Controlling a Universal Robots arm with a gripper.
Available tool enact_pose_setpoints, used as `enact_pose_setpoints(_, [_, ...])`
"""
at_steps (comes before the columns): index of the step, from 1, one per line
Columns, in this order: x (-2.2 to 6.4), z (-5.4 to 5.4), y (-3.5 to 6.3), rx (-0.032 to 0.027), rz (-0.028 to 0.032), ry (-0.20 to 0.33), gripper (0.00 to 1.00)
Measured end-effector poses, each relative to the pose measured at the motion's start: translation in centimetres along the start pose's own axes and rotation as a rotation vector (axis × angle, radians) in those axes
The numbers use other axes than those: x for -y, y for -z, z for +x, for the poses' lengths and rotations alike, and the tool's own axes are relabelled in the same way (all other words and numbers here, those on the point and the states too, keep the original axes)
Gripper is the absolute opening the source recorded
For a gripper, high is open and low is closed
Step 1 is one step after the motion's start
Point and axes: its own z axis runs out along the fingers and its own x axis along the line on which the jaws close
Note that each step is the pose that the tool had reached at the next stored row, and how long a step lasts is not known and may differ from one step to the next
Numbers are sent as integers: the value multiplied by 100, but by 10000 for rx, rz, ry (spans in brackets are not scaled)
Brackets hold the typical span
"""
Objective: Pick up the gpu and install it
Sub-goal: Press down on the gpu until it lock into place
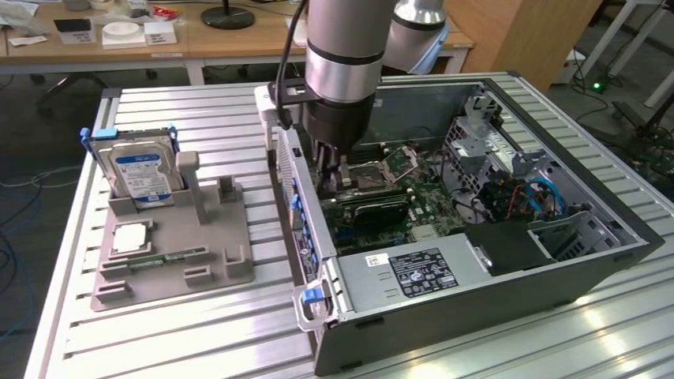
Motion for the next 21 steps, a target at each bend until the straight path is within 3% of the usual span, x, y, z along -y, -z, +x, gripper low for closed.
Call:
enact_pose_setpoints(9, [-52,0,0,2,-6,1,11])
enact_pose_setpoints(21, [-52,31,-44,0,-71,1,11])
